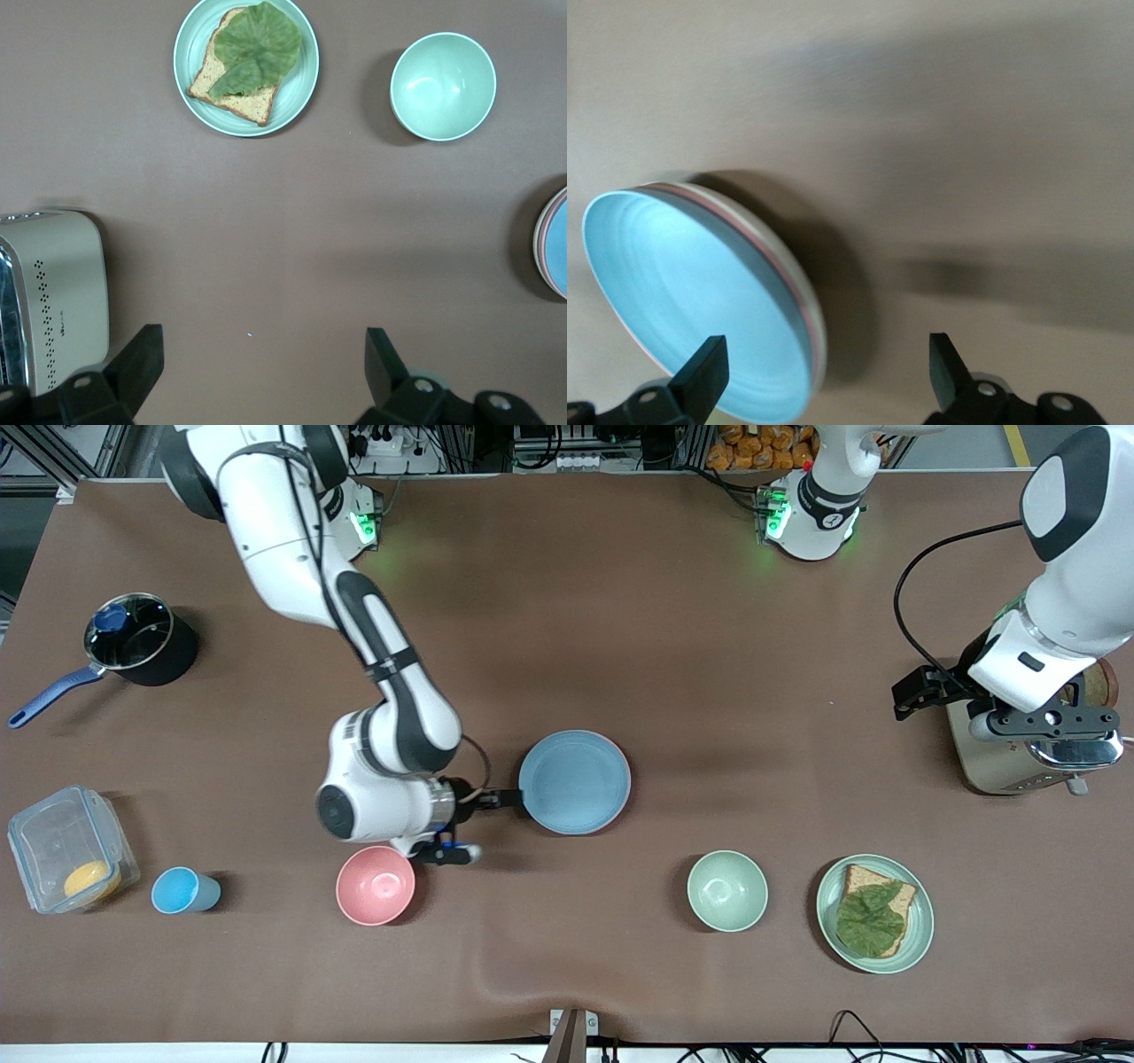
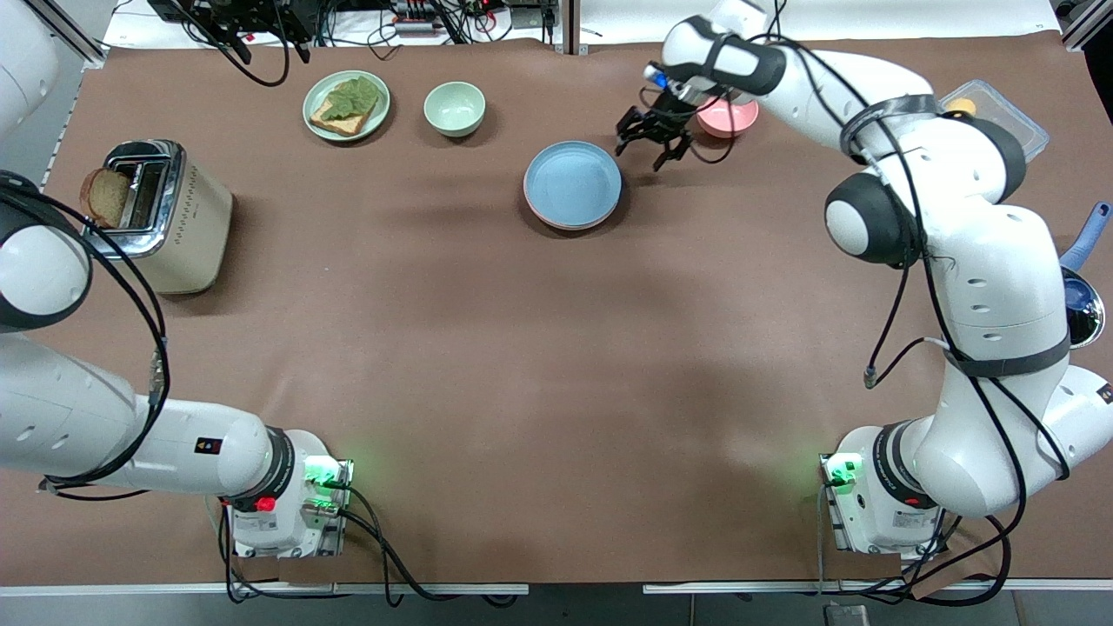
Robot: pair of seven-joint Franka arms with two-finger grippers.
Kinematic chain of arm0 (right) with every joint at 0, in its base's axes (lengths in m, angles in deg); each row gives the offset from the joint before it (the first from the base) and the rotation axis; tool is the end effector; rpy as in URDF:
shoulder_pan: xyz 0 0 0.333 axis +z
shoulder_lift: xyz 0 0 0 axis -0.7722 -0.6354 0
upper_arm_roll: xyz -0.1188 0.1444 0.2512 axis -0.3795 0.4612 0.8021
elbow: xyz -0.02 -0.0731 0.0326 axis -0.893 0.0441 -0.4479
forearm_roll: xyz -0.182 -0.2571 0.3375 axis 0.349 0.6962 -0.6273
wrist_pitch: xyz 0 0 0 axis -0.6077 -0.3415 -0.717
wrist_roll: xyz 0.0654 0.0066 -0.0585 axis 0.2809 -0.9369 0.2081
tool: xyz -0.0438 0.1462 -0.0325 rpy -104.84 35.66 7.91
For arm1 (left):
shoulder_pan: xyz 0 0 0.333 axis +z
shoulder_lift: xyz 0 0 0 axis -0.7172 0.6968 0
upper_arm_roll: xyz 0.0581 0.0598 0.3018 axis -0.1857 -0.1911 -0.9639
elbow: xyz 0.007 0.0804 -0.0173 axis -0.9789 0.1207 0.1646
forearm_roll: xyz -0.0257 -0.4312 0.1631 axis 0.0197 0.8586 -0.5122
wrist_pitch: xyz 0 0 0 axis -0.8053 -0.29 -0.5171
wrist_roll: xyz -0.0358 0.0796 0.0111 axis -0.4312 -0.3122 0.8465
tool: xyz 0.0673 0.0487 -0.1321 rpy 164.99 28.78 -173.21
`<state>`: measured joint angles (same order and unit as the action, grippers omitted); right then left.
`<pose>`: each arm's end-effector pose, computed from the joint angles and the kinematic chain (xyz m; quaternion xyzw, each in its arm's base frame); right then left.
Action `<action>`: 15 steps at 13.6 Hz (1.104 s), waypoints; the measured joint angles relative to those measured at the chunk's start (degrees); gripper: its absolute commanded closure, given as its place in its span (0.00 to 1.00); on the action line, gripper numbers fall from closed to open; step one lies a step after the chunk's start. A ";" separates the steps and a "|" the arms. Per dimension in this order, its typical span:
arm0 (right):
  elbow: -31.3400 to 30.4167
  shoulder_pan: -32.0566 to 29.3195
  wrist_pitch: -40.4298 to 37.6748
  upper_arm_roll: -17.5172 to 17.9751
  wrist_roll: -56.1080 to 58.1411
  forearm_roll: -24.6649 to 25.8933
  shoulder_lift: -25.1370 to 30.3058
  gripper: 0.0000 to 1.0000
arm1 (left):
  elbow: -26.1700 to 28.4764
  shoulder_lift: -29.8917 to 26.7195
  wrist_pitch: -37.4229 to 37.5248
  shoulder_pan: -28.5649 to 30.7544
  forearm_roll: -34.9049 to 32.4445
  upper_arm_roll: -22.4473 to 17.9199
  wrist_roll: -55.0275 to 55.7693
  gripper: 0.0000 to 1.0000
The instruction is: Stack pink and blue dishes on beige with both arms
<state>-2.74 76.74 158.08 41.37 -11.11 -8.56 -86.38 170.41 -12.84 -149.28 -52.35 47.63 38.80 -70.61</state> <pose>0.7073 0.3377 0.1339 -0.9601 0.0261 0.1522 0.2331 0.6479 -0.0803 0.4758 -0.9997 -0.0054 -0.0220 0.0006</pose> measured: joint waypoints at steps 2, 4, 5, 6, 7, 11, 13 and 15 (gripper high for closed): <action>0.69 -3.39 -5.90 -1.98 0.31 4.39 1.00 0.00 | -1.24 0.54 -0.05 0.00 0.00 -0.01 0.04 0.00; 1.08 -6.23 -9.94 -5.18 1.16 9.27 2.70 0.00 | -2.24 1.11 -0.05 0.01 0.00 -0.02 0.10 0.00; 1.17 -7.60 -11.87 -7.01 3.13 10.82 3.73 0.00 | -2.46 1.27 -0.05 0.04 0.00 -0.03 0.14 0.00; 1.18 -8.98 -13.80 -8.77 6.29 11.64 4.64 0.00 | -2.56 1.38 -0.04 0.09 0.00 -0.06 0.16 0.00; 1.17 -10.35 -15.19 -10.63 9.79 11.93 5.22 0.00 | -2.61 1.45 -0.04 0.12 0.00 -0.10 0.16 0.00; 1.15 -12.79 -16.15 -18.60 16.22 12.46 5.57 0.00 | -2.73 1.60 -0.03 0.18 0.00 -0.13 0.16 0.00; 1.39 -12.54 -15.97 -20.88 17.58 15.37 6.30 0.00 | -2.77 1.66 -0.02 0.17 0.00 -0.12 0.17 0.00; 1.43 -12.91 -15.99 -19.71 17.75 20.97 10.25 0.00 | -2.84 1.70 -0.02 0.17 0.00 -0.12 0.17 0.00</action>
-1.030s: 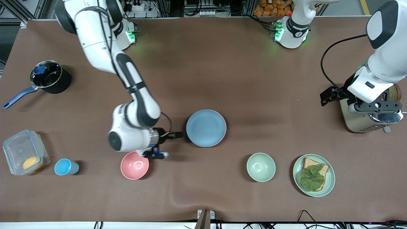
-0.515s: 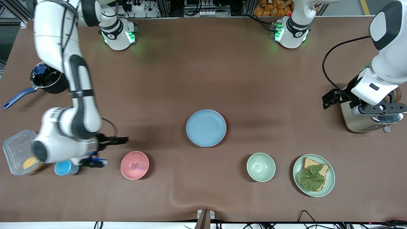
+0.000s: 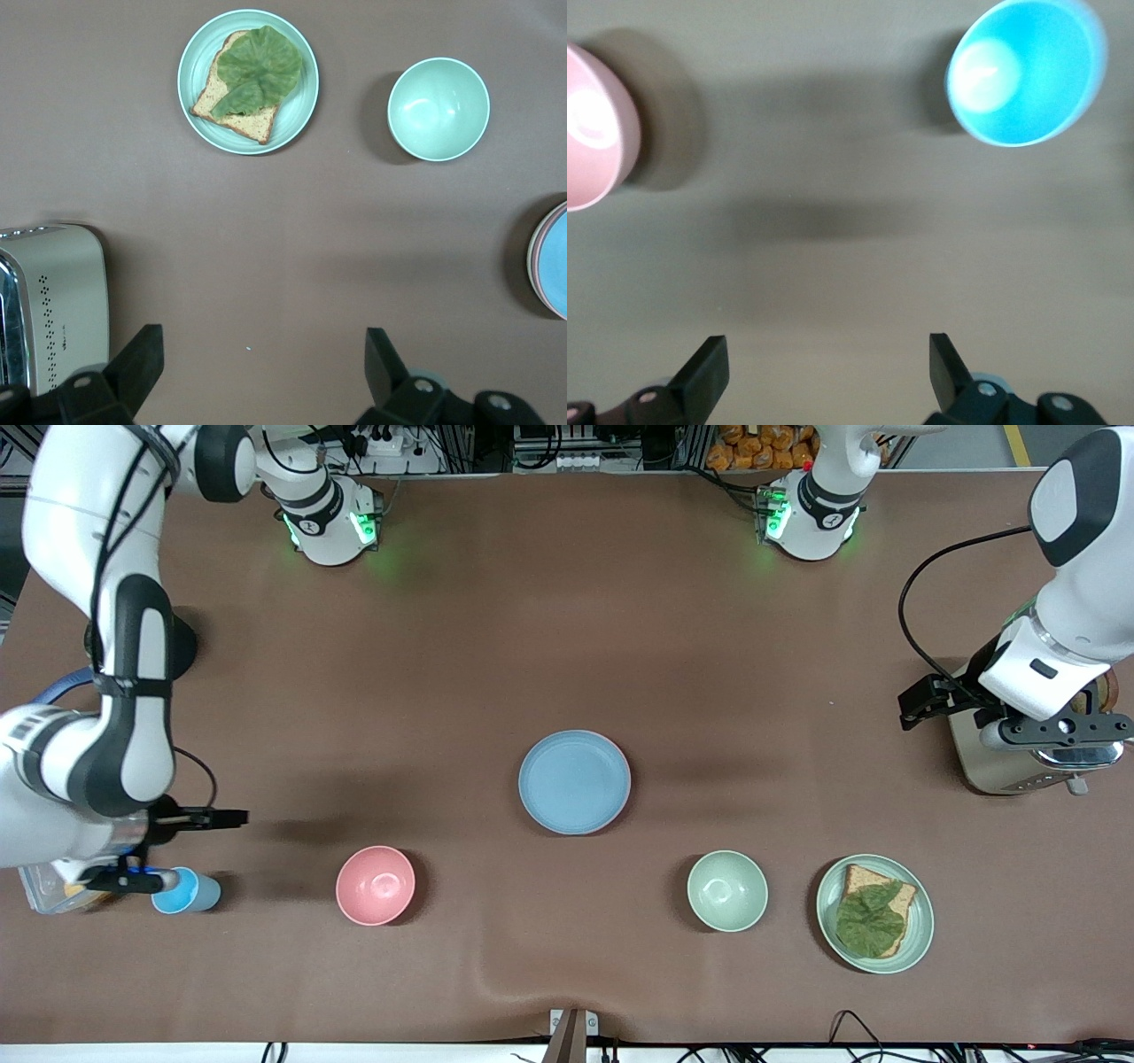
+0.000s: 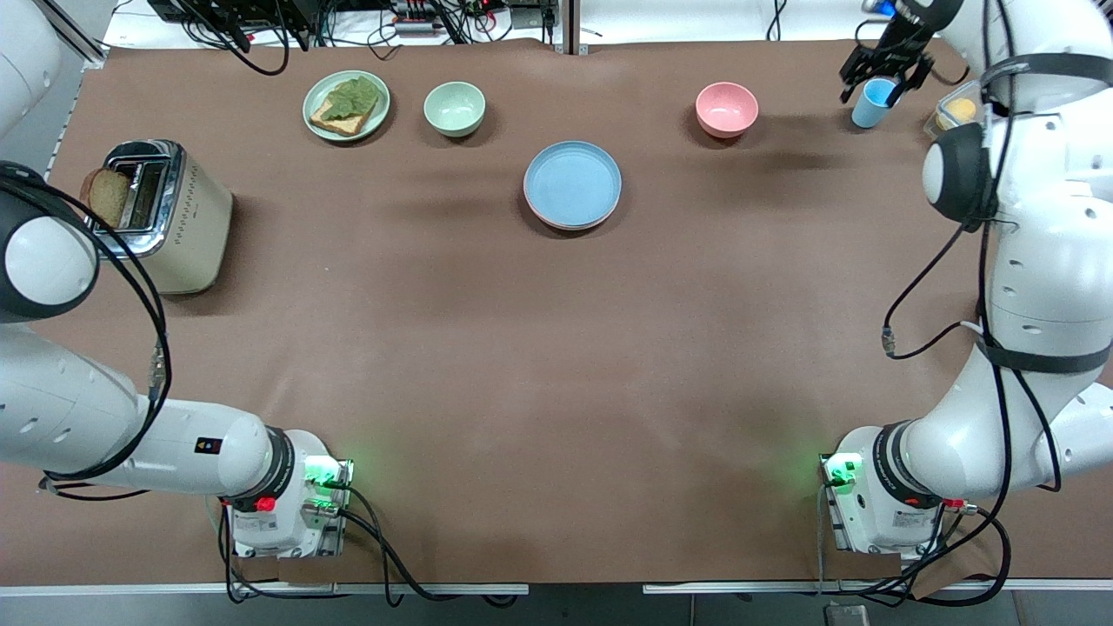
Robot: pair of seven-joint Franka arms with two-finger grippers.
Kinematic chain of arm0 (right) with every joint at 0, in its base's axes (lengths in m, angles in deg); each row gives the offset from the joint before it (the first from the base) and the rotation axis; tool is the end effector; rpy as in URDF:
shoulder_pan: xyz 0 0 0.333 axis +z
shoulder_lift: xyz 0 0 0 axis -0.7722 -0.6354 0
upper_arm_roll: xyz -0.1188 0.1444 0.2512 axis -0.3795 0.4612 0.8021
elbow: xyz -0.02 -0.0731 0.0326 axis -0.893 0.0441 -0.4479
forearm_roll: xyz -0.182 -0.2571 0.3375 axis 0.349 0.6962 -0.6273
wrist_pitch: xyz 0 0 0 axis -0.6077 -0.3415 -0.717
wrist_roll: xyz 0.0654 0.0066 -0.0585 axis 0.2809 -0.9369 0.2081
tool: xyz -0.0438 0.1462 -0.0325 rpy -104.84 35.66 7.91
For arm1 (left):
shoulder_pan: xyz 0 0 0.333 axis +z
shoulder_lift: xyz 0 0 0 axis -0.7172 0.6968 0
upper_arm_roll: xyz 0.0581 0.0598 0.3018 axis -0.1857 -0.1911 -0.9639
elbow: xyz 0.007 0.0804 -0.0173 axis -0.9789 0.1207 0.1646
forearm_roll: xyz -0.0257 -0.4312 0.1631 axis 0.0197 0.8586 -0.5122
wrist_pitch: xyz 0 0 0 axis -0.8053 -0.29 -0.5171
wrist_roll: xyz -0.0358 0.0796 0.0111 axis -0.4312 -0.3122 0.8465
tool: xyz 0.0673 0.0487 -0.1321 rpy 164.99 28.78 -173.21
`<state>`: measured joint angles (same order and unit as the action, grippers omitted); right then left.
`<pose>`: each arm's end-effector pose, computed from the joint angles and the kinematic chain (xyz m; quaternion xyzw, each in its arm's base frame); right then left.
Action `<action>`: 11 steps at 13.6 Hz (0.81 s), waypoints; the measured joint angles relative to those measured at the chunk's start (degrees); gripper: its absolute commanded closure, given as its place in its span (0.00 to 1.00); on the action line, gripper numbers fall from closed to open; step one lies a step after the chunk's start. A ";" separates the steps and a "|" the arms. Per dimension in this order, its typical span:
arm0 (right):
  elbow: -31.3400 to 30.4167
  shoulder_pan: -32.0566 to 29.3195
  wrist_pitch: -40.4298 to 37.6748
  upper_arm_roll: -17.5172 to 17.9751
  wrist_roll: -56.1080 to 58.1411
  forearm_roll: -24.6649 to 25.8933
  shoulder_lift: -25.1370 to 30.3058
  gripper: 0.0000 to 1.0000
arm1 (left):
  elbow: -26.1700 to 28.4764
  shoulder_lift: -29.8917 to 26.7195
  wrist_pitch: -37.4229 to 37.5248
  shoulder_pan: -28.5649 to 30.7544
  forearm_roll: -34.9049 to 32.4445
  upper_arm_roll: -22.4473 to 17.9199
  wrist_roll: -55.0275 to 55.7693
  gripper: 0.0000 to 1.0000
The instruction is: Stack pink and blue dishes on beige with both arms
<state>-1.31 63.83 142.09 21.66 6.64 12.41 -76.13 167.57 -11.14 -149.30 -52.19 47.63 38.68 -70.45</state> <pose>0.7562 -0.0700 0.2874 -0.9933 0.0116 0.1073 0.0419 0.6606 -0.0786 0.4839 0.9994 0.0093 0.0320 0.0008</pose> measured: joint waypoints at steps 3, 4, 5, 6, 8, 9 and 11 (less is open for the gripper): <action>-4.71 -2.98 -1.38 7.20 -4.35 11.69 11.66 0.00 | -0.06 0.05 0.01 0.00 0.00 0.01 0.00 0.00; -7.25 -3.67 -1.96 9.02 -6.38 13.14 15.65 0.00 | -0.08 0.06 0.01 0.00 0.00 0.01 0.00 0.00; -9.81 -4.05 -2.52 10.21 -7.58 13.71 19.29 0.00 | -0.09 0.08 0.02 0.00 0.00 0.01 0.00 0.00; -12.10 -4.54 -3.34 11.53 -8.39 14.05 22.62 0.00 | -0.11 0.11 0.02 -0.01 0.00 0.01 0.00 0.00; -14.69 -6.80 -6.71 15.27 -10.62 15.29 27.86 0.00 | -0.13 0.14 0.02 -0.02 0.00 0.02 0.00 0.00; -15.28 -7.98 -8.36 17.03 -11.61 16.21 30.18 0.00 | -0.13 0.15 0.02 -0.05 0.00 0.02 0.00 0.00; -15.37 -9.41 -9.16 18.47 -12.34 17.03 33.44 0.00 | -0.17 0.19 0.03 -0.10 0.00 0.05 0.00 0.00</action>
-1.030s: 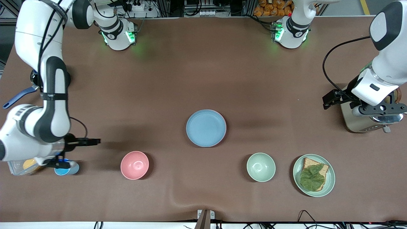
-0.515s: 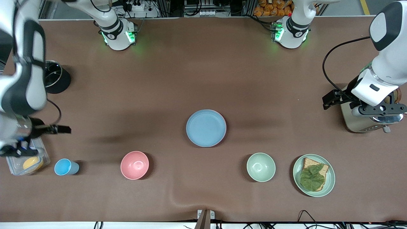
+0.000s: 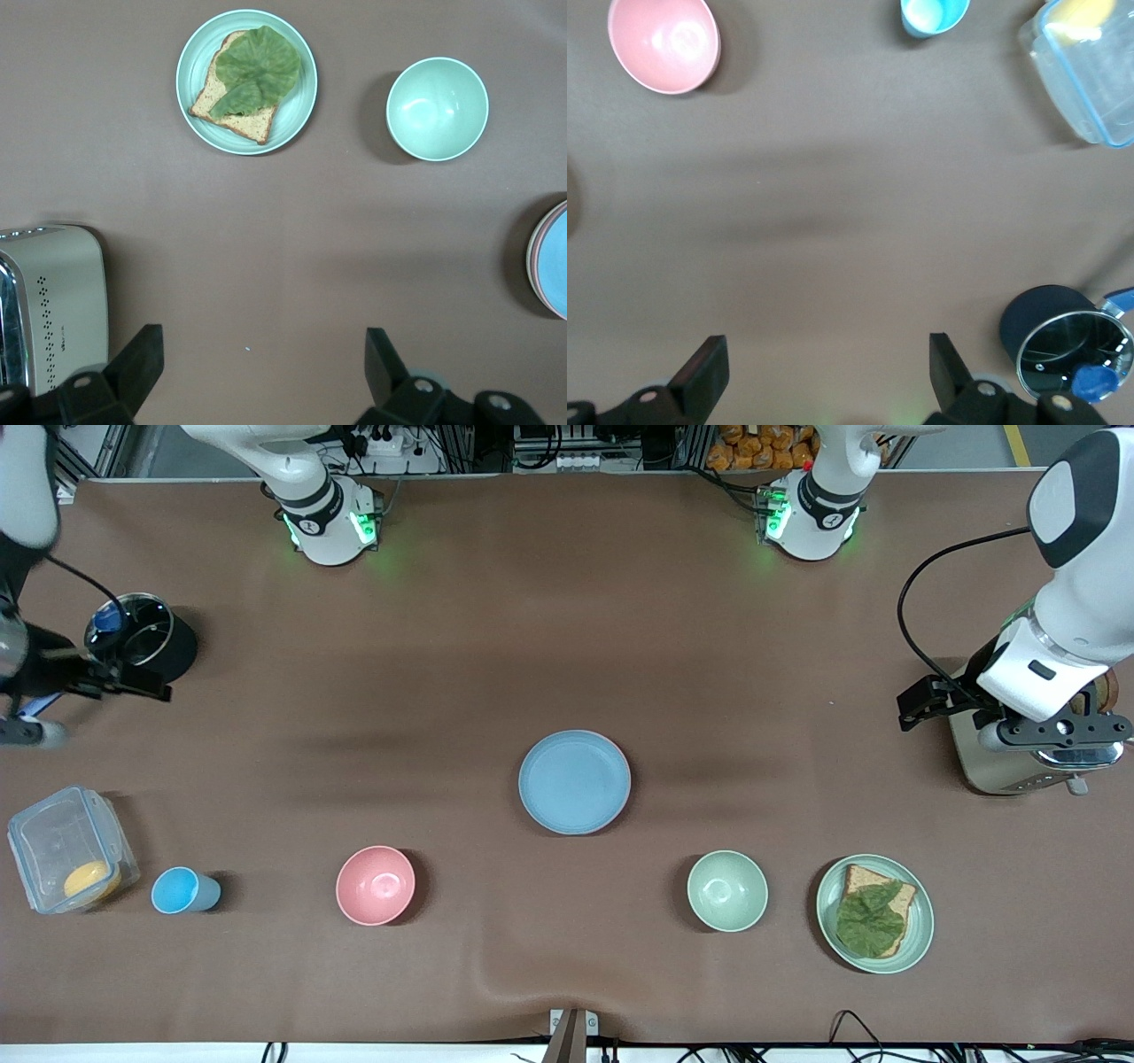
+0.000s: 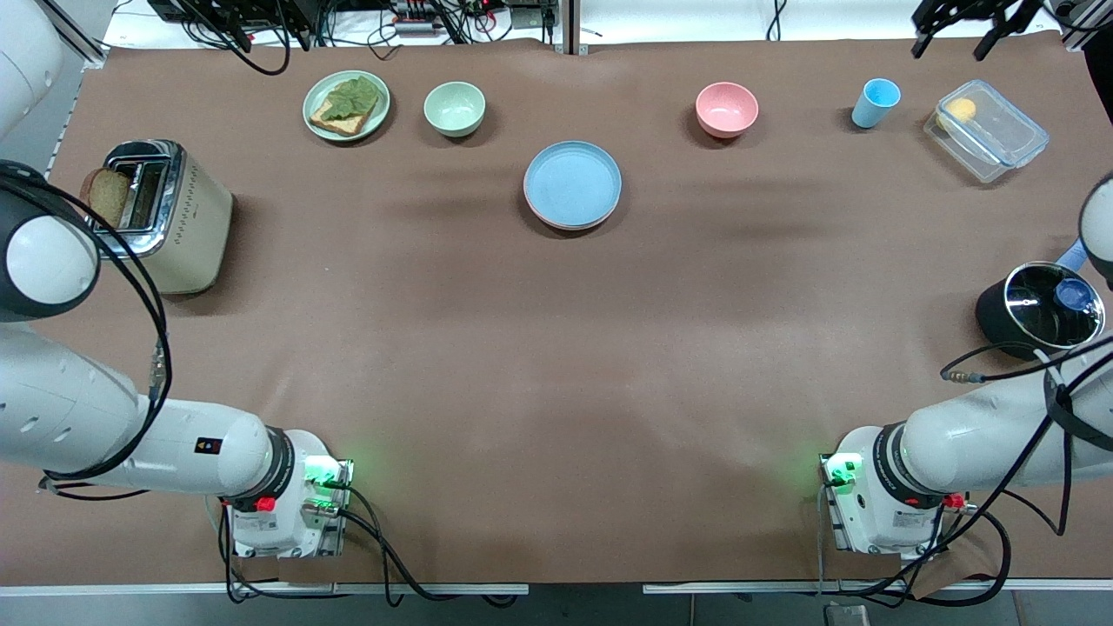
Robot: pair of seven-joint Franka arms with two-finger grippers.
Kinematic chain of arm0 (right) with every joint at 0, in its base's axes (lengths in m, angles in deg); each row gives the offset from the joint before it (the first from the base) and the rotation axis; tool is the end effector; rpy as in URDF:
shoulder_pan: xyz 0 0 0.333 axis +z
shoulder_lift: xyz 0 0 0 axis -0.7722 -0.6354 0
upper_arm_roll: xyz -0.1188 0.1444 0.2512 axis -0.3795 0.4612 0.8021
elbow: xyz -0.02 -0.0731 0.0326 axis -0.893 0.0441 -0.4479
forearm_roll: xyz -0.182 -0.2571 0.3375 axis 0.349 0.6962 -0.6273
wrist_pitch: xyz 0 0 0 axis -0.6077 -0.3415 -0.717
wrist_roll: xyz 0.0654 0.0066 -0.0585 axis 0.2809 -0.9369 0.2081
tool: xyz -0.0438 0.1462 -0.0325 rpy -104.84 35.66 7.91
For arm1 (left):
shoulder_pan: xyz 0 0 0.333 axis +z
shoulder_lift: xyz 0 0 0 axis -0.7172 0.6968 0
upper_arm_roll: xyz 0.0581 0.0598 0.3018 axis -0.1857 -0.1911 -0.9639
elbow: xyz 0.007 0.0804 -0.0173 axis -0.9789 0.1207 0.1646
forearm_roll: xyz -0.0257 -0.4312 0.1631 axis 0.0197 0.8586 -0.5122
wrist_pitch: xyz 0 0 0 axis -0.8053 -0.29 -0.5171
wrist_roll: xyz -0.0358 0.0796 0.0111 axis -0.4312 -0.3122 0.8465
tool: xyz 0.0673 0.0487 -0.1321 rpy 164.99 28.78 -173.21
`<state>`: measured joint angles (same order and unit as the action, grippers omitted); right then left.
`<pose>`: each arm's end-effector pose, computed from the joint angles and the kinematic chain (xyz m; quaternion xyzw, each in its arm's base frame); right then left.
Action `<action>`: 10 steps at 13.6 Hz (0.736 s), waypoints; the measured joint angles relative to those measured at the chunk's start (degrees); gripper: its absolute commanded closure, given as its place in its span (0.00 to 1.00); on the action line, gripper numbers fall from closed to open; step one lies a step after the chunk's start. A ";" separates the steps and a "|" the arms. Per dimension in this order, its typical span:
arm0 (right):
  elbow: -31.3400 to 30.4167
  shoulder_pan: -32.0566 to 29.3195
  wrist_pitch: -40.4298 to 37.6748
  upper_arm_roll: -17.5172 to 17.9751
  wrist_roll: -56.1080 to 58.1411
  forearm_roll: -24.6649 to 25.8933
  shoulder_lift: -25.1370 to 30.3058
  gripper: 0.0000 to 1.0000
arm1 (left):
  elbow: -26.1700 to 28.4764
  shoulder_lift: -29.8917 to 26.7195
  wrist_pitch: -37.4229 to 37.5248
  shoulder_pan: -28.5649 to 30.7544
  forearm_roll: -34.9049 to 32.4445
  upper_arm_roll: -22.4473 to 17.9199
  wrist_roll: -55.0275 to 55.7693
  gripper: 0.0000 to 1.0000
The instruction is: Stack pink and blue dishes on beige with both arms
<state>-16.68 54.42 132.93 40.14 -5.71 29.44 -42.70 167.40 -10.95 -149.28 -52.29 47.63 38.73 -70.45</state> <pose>0.6376 -0.0406 0.5171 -0.9967 0.0351 0.0705 0.0172 0.6612 -0.0804 0.4834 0.9995 0.0080 0.0316 0.0008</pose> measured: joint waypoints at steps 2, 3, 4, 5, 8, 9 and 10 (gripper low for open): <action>0.42 -1.26 -0.39 0.16 0.00 0.22 2.16 0.00 | -0.01 0.03 0.00 0.01 0.00 0.00 0.00 0.00; 0.51 -1.53 -0.55 0.18 0.00 0.26 2.76 0.00 | -0.02 0.03 0.00 0.02 0.00 0.00 0.00 0.00; 0.50 -1.62 -0.65 0.21 -0.05 0.36 2.91 0.00 | -0.02 0.04 0.00 0.02 0.00 0.00 0.00 0.00; 0.42 -1.70 -0.65 0.22 -0.09 0.54 2.80 0.00 | -0.02 0.04 0.00 0.02 0.00 0.00 0.00 0.00; 0.34 -1.93 -0.46 0.28 -0.09 1.21 2.50 0.00 | -0.02 0.04 0.00 0.02 0.00 0.00 0.00 0.00; 0.35 -1.93 -0.34 0.48 -0.09 1.25 2.51 0.00 | -0.03 0.04 0.00 0.02 0.00 0.00 0.00 0.00; 0.35 -1.95 -0.20 0.91 -0.10 1.27 2.50 0.00 | -0.03 0.04 0.00 0.02 0.00 0.00 0.00 0.00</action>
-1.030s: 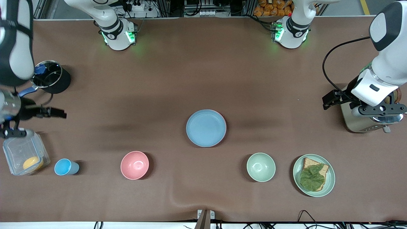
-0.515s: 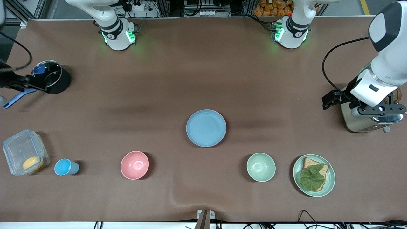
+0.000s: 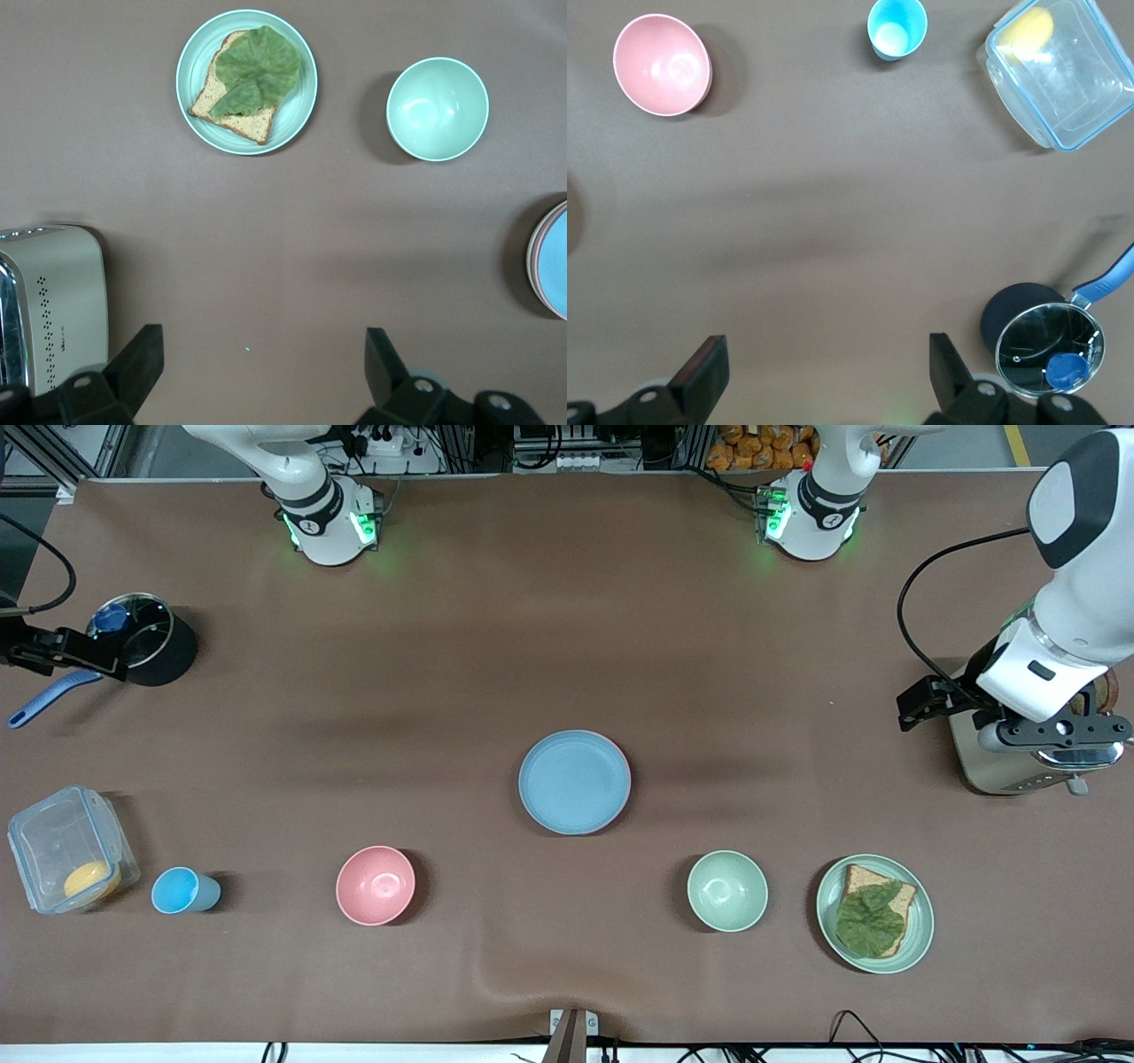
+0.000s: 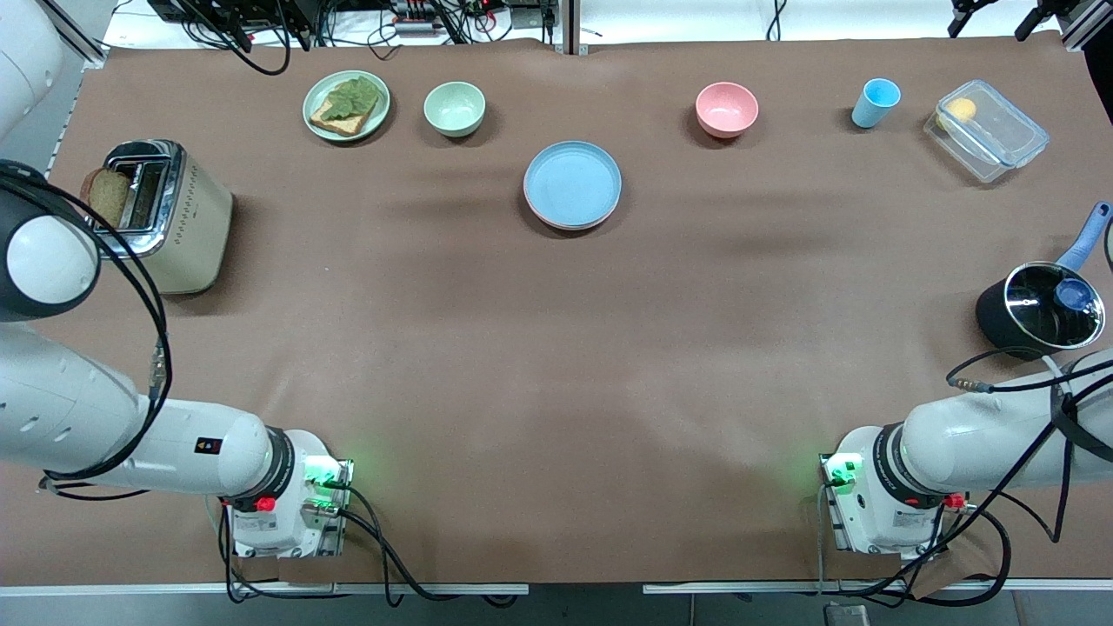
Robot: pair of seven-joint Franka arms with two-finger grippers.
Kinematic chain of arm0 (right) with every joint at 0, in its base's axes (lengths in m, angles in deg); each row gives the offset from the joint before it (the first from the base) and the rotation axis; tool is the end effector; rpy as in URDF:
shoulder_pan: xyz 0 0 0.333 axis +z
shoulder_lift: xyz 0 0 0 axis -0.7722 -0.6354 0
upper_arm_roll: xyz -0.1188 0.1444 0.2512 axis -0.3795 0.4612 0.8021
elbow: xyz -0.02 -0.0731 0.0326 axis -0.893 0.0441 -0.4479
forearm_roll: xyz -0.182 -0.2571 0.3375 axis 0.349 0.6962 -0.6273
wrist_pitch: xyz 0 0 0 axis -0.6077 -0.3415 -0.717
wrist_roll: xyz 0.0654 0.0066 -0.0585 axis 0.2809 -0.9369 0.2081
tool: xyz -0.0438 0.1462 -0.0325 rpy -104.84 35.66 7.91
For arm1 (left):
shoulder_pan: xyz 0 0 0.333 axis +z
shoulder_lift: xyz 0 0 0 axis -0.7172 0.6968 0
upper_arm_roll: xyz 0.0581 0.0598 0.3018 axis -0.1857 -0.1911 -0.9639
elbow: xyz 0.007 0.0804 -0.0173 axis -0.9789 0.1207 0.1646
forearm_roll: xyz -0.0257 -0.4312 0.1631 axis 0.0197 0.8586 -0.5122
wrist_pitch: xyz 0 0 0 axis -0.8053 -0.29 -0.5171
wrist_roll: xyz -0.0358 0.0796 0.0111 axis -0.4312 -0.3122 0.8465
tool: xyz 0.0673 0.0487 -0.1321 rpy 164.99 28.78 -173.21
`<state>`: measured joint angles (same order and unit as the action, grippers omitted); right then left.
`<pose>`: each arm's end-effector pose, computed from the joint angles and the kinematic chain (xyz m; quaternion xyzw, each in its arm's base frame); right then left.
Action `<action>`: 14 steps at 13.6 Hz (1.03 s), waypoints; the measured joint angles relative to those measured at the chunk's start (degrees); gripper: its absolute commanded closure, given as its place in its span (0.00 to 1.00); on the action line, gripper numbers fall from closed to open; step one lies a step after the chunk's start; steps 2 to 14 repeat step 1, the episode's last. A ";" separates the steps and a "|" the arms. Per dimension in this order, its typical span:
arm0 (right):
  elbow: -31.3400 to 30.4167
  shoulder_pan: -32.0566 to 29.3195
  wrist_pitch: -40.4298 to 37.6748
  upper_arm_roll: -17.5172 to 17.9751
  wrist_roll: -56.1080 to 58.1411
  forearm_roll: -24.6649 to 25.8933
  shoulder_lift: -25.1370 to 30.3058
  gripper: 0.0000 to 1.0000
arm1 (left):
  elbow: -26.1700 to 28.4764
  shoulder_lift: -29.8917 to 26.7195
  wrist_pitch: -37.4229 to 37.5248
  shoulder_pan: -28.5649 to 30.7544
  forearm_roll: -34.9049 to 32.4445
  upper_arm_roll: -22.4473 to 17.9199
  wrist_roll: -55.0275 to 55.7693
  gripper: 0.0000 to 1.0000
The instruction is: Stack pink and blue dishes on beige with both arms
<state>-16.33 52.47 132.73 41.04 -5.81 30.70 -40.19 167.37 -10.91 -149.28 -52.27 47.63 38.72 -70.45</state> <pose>0.6277 -0.0564 0.5475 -0.9978 0.0448 0.0479 0.0092 0.6615 -0.0801 0.4832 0.9995 0.0082 0.0315 0.0008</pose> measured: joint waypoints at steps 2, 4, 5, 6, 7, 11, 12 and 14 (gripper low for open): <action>0.00 0.00 0.07 0.58 -0.04 0.02 0.00 0.00 | 0.00 0.00 0.00 0.00 0.00 0.00 0.00 0.00; 0.00 0.00 0.07 0.58 -0.04 0.02 0.00 0.00 | 0.00 0.00 0.00 0.00 0.00 0.00 0.00 0.00; 0.00 0.00 0.07 0.58 -0.04 0.02 0.00 0.00 | 0.00 0.00 0.00 0.00 0.00 0.00 0.00 0.00; 0.00 0.00 0.07 0.58 -0.04 0.02 0.00 0.00 | 0.00 0.00 0.00 0.00 0.00 0.00 0.00 0.00; 0.00 0.00 0.07 0.58 -0.04 0.02 0.00 0.00 | 0.00 0.00 0.00 0.00 0.00 0.00 0.00 0.00; 0.00 0.00 0.07 0.58 -0.04 0.02 0.00 0.00 | 0.00 0.00 0.00 0.00 0.00 0.00 0.00 0.00; 0.00 0.00 0.07 0.58 -0.04 0.02 0.00 0.00 | 0.00 0.00 0.00 0.00 0.00 0.00 0.00 0.00; 0.00 0.00 0.07 0.58 -0.04 0.02 0.00 0.00 | 0.00 0.00 0.00 0.00 0.00 0.00 0.00 0.00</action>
